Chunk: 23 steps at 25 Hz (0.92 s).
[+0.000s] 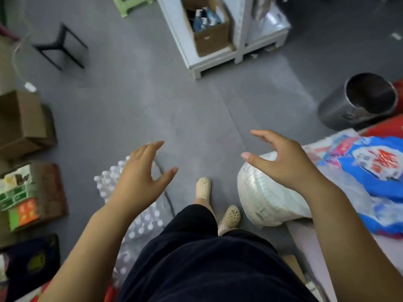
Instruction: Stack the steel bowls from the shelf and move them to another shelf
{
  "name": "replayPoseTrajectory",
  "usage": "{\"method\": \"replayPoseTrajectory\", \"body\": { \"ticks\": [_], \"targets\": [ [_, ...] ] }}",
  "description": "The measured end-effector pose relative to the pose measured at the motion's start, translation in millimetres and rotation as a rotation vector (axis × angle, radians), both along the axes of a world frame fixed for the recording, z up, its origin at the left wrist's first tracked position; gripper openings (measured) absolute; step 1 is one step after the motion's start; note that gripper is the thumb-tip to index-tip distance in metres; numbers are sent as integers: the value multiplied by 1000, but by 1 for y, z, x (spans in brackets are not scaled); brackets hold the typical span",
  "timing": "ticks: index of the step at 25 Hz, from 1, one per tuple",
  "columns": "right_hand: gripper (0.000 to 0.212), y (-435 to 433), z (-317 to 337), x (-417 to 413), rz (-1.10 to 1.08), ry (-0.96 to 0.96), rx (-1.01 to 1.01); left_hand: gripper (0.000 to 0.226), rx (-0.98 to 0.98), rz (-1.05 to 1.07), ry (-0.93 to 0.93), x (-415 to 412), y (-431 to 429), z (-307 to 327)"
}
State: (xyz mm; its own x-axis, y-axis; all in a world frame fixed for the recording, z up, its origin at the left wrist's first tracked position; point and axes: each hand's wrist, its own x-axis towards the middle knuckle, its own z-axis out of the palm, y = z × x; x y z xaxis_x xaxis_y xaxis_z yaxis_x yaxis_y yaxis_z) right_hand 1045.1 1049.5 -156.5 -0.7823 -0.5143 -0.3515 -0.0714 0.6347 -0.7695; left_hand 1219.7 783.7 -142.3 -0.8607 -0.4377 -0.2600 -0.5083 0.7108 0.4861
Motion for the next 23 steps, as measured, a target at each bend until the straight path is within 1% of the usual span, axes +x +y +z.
{"method": "replayPoseTrajectory", "body": {
  "ticks": [3, 6, 10, 15, 17, 20, 23],
  "targets": [
    [63, -51, -4, -29, 108, -3, -34, 68, -29, 163, 3, -3, -31, -1],
    [64, -111, -4, -57, 225, 56, -83, 68, -55, 233, 47, -25, -69, -1],
    [67, -204, 2, -95, 338, 121, -146, 69, -79, 253, 97, -67, -133, 9],
    [64, -318, 16, -156, 337, 179, -209, 69, -177, 159, 127, -134, -245, 28],
    [67, -354, 22, -181, 339, 173, -240, 69, -224, 129, 151, -164, -282, 35],
    [75, -399, 27, -216, 377, 170, -262, 69, -197, 161, 168, -205, -323, 36],
    [76, -446, 25, -261, 419, 176, -247, 69, -165, 214, 167, -244, -360, 28]
  ]
}}
